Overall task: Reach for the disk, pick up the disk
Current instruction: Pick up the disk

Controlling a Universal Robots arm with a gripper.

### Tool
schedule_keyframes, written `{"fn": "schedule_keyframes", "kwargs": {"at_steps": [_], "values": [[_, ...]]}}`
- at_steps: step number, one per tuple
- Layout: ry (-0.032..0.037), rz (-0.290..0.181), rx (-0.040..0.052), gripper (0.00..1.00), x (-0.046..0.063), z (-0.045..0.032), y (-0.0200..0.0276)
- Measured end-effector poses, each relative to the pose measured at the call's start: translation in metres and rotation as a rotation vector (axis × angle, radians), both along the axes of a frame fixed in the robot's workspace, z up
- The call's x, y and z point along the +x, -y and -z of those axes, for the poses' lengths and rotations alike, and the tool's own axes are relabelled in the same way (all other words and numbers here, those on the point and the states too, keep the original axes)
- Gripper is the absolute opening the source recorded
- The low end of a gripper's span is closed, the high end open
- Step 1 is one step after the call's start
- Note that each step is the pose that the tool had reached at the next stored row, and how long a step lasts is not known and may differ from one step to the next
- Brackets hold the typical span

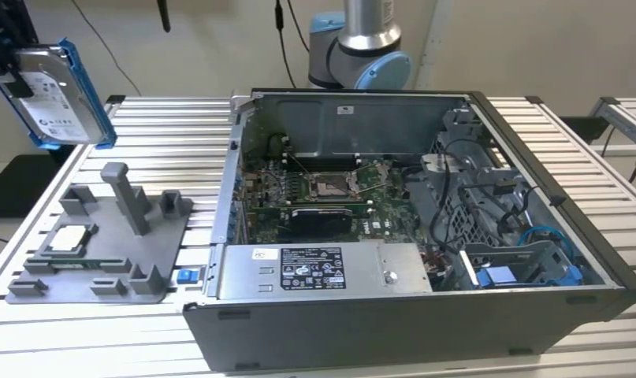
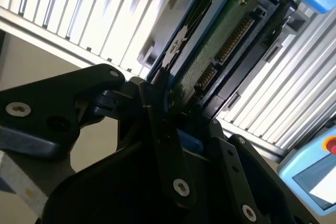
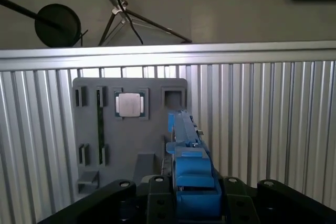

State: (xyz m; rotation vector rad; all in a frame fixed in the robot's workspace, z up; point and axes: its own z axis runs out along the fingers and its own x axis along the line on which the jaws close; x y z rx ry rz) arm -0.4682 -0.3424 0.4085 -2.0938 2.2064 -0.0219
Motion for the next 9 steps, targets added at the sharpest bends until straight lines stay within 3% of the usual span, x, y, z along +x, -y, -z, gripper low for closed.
{"fn": "schedule_keyframes", "kwargs": {"at_steps": [9], "values": [[-0.0003,0.0,0.0,0.0,0.0,-0.025,0.0]]}}
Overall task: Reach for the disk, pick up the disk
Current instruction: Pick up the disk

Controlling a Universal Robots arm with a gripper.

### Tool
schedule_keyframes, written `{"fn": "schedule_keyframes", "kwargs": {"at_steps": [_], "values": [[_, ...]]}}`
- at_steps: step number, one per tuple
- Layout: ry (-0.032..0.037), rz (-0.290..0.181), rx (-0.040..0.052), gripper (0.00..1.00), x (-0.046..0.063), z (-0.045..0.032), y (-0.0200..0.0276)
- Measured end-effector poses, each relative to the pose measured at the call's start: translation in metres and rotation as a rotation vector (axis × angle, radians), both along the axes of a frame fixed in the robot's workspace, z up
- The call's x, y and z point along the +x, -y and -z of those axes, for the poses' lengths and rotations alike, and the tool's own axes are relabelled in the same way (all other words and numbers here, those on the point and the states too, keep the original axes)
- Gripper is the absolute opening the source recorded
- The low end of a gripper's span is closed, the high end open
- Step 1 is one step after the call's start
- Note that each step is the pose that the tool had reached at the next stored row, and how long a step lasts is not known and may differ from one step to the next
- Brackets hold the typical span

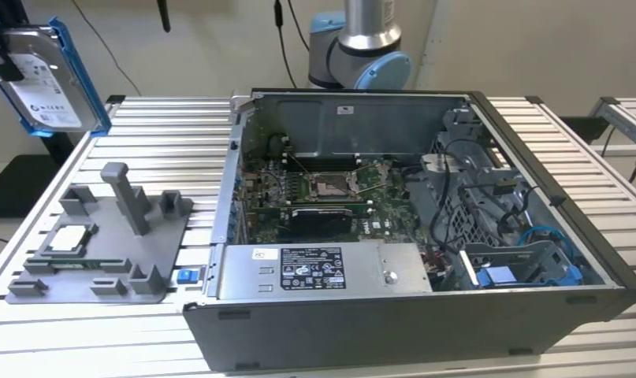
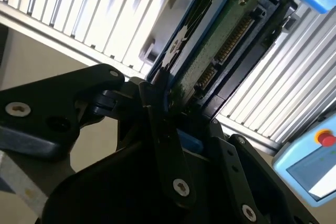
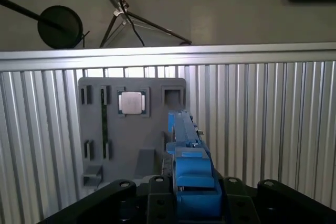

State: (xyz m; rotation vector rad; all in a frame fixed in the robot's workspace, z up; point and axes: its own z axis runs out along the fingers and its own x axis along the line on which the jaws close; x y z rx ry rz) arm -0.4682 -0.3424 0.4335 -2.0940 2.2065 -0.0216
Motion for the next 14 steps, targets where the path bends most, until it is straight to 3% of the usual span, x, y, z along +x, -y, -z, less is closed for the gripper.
{"fn": "schedule_keyframes", "kwargs": {"at_steps": [14], "values": [[0.0,0.0,0.0,0.0,0.0,-0.0358,0.0]]}}
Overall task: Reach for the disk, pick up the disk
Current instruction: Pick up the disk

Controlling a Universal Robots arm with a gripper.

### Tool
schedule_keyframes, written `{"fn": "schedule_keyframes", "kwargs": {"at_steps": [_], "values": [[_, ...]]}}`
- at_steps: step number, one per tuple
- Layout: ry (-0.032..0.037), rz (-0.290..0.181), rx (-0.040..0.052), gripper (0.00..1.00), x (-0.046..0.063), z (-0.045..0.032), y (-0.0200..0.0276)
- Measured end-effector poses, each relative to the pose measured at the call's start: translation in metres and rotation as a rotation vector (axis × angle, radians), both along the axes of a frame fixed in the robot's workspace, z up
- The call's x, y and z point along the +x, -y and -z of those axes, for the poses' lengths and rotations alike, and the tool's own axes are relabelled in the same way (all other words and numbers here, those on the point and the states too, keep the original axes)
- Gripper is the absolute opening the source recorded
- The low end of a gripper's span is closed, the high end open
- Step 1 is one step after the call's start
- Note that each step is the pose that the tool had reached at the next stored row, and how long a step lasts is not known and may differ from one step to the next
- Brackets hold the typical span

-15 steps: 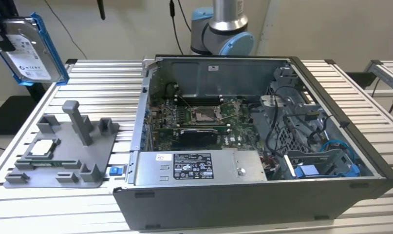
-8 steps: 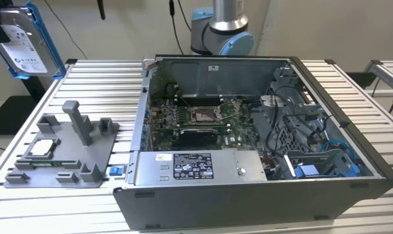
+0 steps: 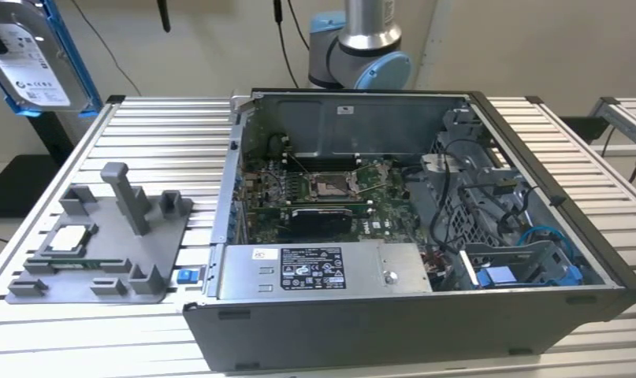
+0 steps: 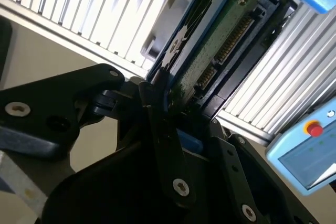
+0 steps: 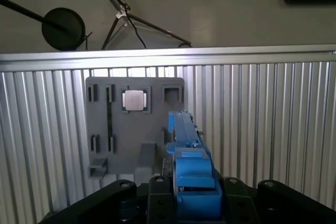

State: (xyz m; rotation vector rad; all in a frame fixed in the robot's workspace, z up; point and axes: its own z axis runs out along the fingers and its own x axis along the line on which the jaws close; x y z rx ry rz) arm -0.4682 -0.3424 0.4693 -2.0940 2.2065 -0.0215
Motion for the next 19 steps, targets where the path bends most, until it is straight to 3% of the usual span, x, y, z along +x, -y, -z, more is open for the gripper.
{"fn": "schedule_keyframes", "kwargs": {"at_steps": [11,19], "values": [[-0.0005,0.0,0.0,0.0,0.0,-0.0255,0.0],[-0.0005,0.0,0.0,0.0,0.0,-0.0274,0.0]]}}
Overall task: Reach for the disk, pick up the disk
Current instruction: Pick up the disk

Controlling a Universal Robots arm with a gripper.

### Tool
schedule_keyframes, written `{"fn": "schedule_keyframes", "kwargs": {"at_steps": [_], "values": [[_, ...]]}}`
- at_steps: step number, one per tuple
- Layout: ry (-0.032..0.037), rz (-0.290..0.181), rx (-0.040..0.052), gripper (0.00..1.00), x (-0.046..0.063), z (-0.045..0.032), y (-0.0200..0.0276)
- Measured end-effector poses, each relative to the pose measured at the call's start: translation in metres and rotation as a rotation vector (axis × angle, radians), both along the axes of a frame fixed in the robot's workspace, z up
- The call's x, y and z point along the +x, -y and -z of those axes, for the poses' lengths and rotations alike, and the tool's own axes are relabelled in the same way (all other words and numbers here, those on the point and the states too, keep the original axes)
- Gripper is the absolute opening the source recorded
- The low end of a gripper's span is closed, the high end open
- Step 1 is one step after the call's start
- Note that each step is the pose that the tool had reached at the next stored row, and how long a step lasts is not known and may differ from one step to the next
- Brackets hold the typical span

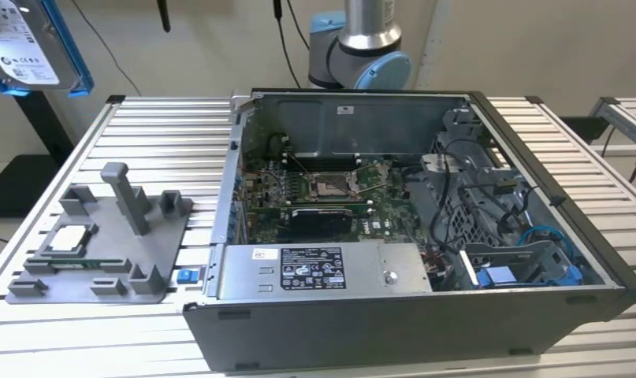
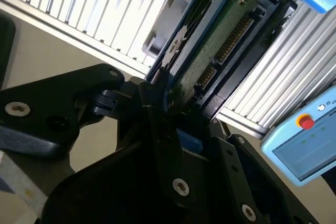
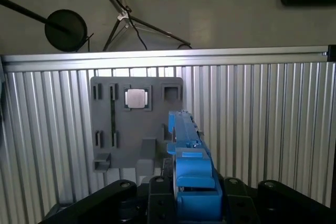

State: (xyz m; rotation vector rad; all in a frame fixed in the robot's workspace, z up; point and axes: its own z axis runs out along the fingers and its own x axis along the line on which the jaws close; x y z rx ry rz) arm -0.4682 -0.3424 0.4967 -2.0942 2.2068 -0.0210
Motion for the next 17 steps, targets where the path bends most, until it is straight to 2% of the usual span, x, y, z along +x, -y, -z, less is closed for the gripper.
{"fn": "schedule_keyframes", "kwargs": {"at_steps": [3,7,17], "values": [[0.0,0.0,0.0,0.0,0.001,0.0,-0.0001],[-0.0001,0.0,0.0,0.0,0.008,-0.0001,0.0],[-0.0011,0.0,0.0,0.0,0.041,-0.0001,0.0]]}}
